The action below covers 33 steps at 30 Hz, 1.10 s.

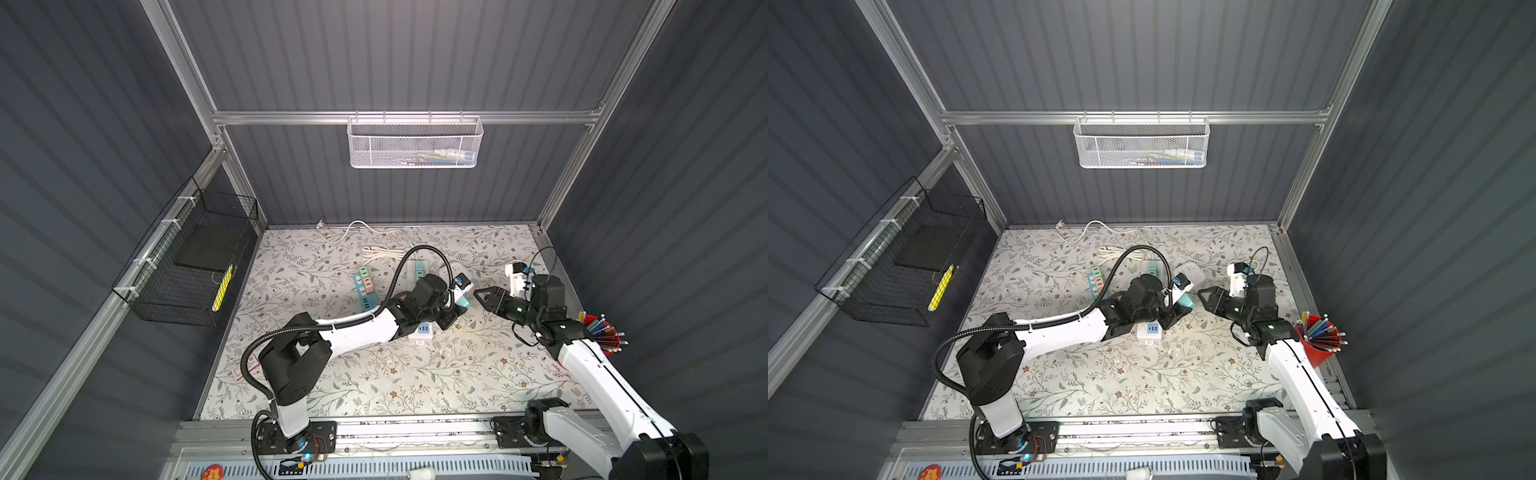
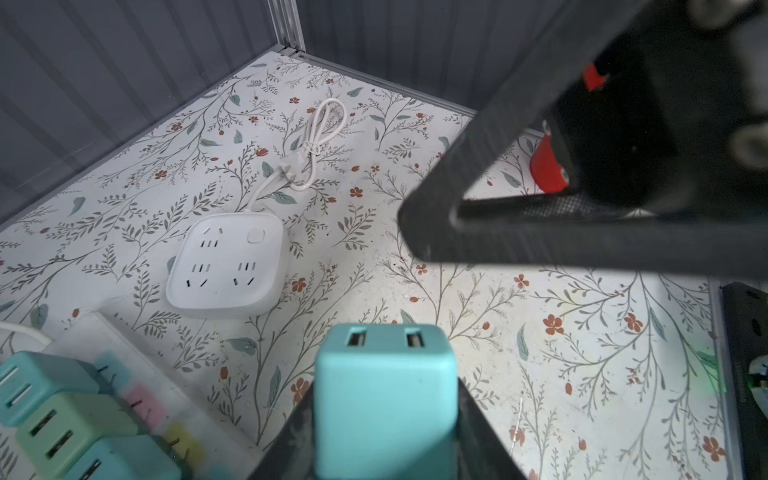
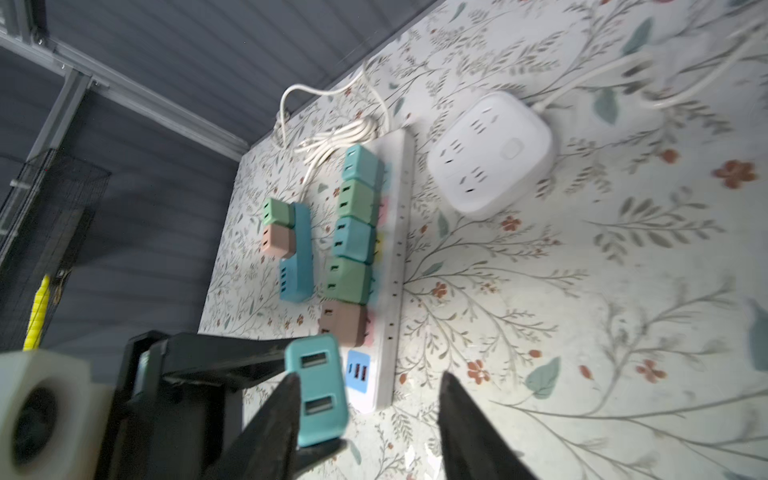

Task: Insert the plug
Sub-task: 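Close the right gripper on the teal adapter while left gripper releases it, then carry the teal adapter over the white square socket while left arm withdraws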

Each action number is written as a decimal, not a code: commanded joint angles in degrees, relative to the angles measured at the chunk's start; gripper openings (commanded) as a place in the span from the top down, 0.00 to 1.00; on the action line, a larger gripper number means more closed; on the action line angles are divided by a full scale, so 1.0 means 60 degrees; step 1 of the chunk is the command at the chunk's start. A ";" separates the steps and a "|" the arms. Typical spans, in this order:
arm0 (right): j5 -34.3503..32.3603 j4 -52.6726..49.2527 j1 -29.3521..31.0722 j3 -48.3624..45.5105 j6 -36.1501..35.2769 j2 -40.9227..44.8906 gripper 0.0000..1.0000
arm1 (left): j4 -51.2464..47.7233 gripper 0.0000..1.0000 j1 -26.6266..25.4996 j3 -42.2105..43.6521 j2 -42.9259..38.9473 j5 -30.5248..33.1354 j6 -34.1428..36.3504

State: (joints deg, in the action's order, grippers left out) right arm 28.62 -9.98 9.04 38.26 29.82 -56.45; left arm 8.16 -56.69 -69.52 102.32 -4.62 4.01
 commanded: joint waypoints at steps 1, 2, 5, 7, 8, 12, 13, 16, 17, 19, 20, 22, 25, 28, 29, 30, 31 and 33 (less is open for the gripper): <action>0.0050 -0.0238 0.0457 0.0244 -0.0397 -0.0253 0.40 | 0.0244 0.87 0.0014 -0.0019 -0.0264 -0.0338 0.0243; 0.0023 -0.0150 0.0525 0.0237 -0.0311 -0.0336 0.39 | 0.0147 0.87 0.0007 -0.0070 -0.0261 -0.0371 0.0248; 0.0005 0.0113 0.0629 0.0229 -0.0168 -0.0627 0.43 | 0.0031 0.87 0.0005 -0.0083 -0.0414 -0.0289 0.0330; 0.0159 0.0277 0.0674 0.0255 -0.0106 -0.0811 0.49 | 0.0017 0.86 0.0007 -0.0067 -0.0521 -0.0228 0.0416; 0.0242 0.0373 0.0702 0.0266 -0.0059 -0.0867 0.52 | -0.0044 0.86 0.0001 -0.0072 -0.0544 -0.0192 0.0461; 0.0637 0.0586 0.0777 0.0290 0.0011 -0.1028 0.58 | -0.0187 0.86 0.0000 -0.0133 -0.0559 -0.0054 0.0562; 0.0722 0.0633 0.0779 0.0275 0.0021 -0.1064 0.60 | -0.0189 0.86 0.0000 -0.0131 -0.0561 -0.0091 0.0575; 0.1150 0.0762 0.0779 0.0309 -0.0030 -0.1204 0.62 | -0.0149 0.85 0.0000 -0.0148 -0.0560 -0.0152 0.0562; 0.1341 0.0838 0.0779 0.0322 -0.0068 -0.1212 0.63 | -0.0132 0.85 0.0011 -0.0155 -0.0567 -0.0178 0.0576; 0.1397 0.0992 0.0779 0.0296 -0.0031 -0.1213 0.65 | -0.0130 0.85 0.0013 -0.0150 -0.0593 -0.0238 0.0591; 0.1395 0.1081 0.0779 0.0289 -0.0001 -0.1212 0.67 | -0.0128 0.84 0.0010 -0.0175 -0.0598 -0.0229 0.0591; 0.1490 0.1096 0.0779 0.0357 0.0013 -0.1212 0.70 | -0.0122 0.81 0.0000 -0.0148 -0.0622 -0.0187 0.0605; 0.1535 0.1233 0.0779 0.0390 0.0054 -0.1211 0.73 | -0.0152 0.65 0.0000 -0.0133 -0.0670 0.0082 0.0627; 0.1479 0.1409 0.0779 0.0404 0.0082 -0.1203 0.75 | -0.0202 0.44 0.0007 -0.0091 -0.0785 0.0423 0.0657; 0.1397 0.1483 0.0779 0.0420 0.0056 -0.1209 0.75 | -0.0203 0.33 0.0013 -0.0067 -0.0857 0.0597 0.0626; 0.1259 0.1594 0.0774 0.0434 0.0032 -0.1208 0.75 | -0.0211 0.24 0.0013 -0.0031 -0.0966 0.0770 0.0567; 0.1104 0.1646 0.0765 0.0456 -0.0038 -0.1202 0.76 | -0.0328 0.22 0.0010 -0.0069 -0.1078 0.0837 0.0500; 0.0552 0.1663 0.0764 0.0649 -0.0302 -0.1576 0.76 | -0.0662 0.14 0.0000 -0.0146 -0.1471 0.1016 0.0230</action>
State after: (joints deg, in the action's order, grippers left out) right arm 35.07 -2.46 13.54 39.53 29.50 -64.10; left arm 5.98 -56.58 -69.52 97.71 -1.28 6.72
